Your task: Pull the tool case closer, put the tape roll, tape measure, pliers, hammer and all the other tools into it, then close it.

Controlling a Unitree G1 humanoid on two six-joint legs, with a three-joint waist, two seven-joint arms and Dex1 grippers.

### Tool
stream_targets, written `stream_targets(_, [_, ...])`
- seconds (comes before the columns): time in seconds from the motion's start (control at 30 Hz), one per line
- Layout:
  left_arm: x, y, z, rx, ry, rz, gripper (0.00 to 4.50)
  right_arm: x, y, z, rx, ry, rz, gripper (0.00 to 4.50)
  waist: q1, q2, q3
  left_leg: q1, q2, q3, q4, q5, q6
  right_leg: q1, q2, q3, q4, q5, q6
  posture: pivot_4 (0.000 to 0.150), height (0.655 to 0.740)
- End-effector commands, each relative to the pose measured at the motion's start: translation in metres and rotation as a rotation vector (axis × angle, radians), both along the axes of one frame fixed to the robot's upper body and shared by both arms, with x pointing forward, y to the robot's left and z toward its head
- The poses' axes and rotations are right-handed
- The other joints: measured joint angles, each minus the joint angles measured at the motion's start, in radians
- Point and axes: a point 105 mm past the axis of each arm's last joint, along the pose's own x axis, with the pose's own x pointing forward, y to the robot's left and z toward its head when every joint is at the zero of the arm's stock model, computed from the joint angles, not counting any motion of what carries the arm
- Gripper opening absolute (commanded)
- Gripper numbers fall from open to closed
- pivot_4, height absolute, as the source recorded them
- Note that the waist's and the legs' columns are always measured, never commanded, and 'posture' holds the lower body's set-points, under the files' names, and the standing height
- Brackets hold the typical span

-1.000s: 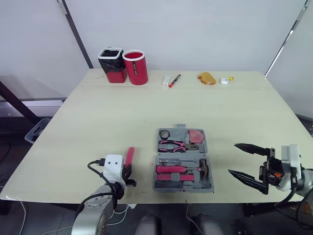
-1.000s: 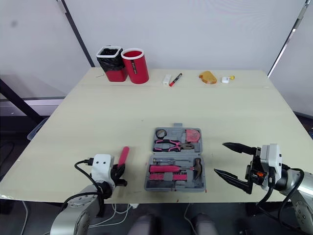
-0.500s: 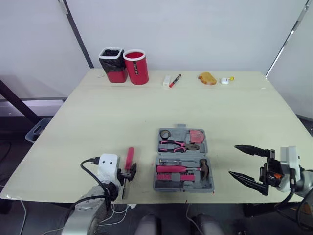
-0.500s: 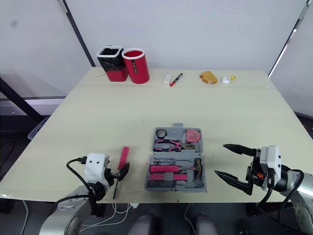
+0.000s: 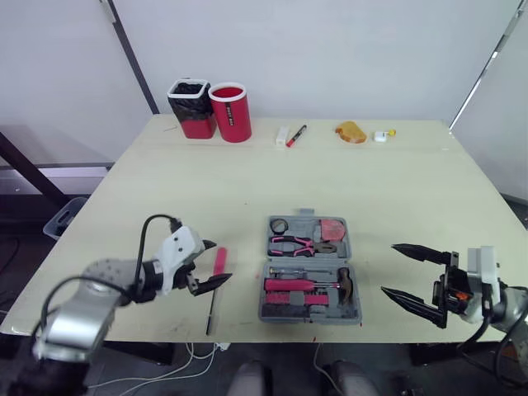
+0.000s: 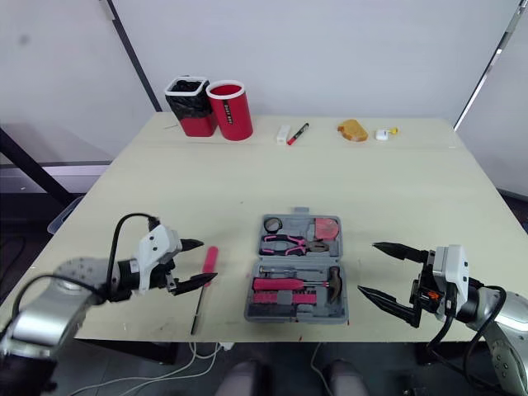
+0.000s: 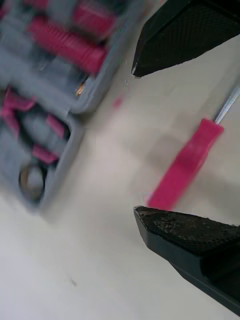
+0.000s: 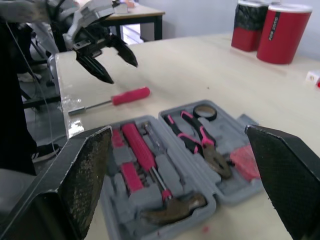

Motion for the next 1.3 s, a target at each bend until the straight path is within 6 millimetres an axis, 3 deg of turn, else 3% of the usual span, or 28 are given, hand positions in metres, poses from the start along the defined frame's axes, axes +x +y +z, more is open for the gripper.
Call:
stream_targets(0.03, [-0.001, 0.004, 0.007, 0.022, 0.043, -0.215, 4.37, -0.001, 0.002, 0.008, 0.004, -0.048, 0.003, 4.5, 0.001, 0.0, 0.0, 0.0, 0.0, 0.001, 0.0, 0.0, 0.0, 0.0, 0.0, 0.0, 0.0, 0.0, 0.0, 0.15, 0.74])
stream_targets(0.2, [0.004, 0.016, 0.003, 0.185, 0.064, -0.453, 4.37, -0.003, 0.002, 0.01, 0.003, -0.05, 0.011, 4.5, 0.001, 0.0, 0.0, -0.001, 0.0, 0.0, 0.0, 0.0, 0.0, 0.0, 0.001, 0.0, 0.0, 0.0, 0.001, 0.15, 0.74])
stream_targets(0.4, [0.018, 0.018, -0.001, 0.359, 0.056, -0.618, 4.37, -0.003, -0.002, 0.016, -0.042, -0.089, 0.081, 4.5, 0.007, -0.001, 0.001, -0.001, 0.0, 0.0, 0.001, 0.0, 0.0, 0.0, 0.001, 0.001, 0.0, 0.002, 0.003, 0.15, 0.74])
stream_targets(0.73, [0.027, 0.01, -0.005, 0.678, 0.065, -0.948, 4.37, -0.014, -0.002, 0.019, -0.14, -0.034, 0.358, 4.5, 0.014, -0.004, 0.003, -0.002, 0.0, -0.001, 0.001, 0.0, 0.0, 0.0, 0.002, 0.0, 0.0, 0.002, 0.004, 0.15, 0.74])
stream_targets(1.07, [0.03, -0.007, -0.018, 0.848, 0.01, -1.248, 4.37, -0.004, 0.005, 0.023, -0.117, -0.066, 0.353, 4.5, 0.014, -0.006, 0.004, -0.003, 0.0, -0.001, 0.002, 0.0, 0.0, 0.0, 0.002, 0.001, 0.0, 0.002, 0.004, 0.15, 0.74])
stream_targets(1.3, [0.033, -0.018, -0.023, 0.914, -0.033, -1.364, 4.37, -0.006, 0.006, 0.023, -0.109, -0.067, 0.342, 4.5, 0.014, -0.008, 0.006, -0.003, 0.0, -0.001, 0.002, 0.0, 0.0, 0.0, 0.002, 0.001, 0.0, 0.003, 0.004, 0.15, 0.74])
